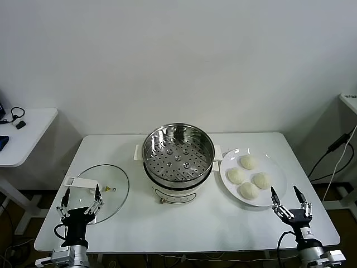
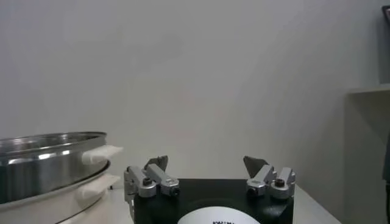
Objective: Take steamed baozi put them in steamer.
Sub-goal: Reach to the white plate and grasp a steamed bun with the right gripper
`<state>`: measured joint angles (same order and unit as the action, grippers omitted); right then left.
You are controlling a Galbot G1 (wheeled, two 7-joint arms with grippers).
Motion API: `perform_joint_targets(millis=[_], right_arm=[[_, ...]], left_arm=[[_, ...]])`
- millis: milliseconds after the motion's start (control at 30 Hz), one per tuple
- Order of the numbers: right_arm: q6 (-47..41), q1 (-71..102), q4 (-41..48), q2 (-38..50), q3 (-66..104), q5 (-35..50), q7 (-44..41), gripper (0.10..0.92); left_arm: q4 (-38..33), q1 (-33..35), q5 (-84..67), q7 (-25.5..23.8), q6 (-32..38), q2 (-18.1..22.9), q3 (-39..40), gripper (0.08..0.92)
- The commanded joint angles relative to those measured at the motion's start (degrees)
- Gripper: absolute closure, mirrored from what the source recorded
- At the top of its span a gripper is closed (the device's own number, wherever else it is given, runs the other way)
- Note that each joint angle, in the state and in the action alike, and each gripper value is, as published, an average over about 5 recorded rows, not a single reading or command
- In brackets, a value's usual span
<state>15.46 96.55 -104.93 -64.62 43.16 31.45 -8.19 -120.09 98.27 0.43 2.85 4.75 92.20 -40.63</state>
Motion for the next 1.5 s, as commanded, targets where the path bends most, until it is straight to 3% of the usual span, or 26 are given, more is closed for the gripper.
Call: perform_joint_targets(millis=[33,333,667,900,1200,1367,1500], right_arm=[[-10.6,-5.4,0.6,2.1,1.2,-5.4,2.9,0.203],[-24.7,-17.7,4.8,11.3,-2.6,-9.4,1.1,0.203],[-41.7,-28.6,4.5,27.5,-12.4,-18.1,-4.4,0.203],[-46.5,-42.8,8.1,38.7,-28.2,-18.3,-11.2,0.203],[-42.4,-89.9,16.1,47.7,-77.4,-13.0,-23.3,0.203],[-35.9,-119.6,22.0,44.9,-112.0,-10.2,-31.3,0.203],[-31.7,-135.3,26.7,40.4,-129.6,-8.5,-36.4,0.203]], left_arm=[[0.0,0.1,1.0,0.1,0.3,0.5,0.1,0.177],[-0.5,0.0,1.0,-0.2,0.4,0.2,0.7,0.177],[-0.7,1.3,1.8,-0.8,1.3,0.0,2.2,0.177],[-0.5,1.7,3.2,-1.3,2.0,0.0,4.3,0.177],[0.4,1.9,4.8,-1.7,3.1,-0.3,5.8,0.177],[0.7,1.8,4.7,-1.9,3.4,-0.5,5.8,0.177],[0.9,1.8,4.7,-2.1,3.6,-0.6,5.9,0.177]])
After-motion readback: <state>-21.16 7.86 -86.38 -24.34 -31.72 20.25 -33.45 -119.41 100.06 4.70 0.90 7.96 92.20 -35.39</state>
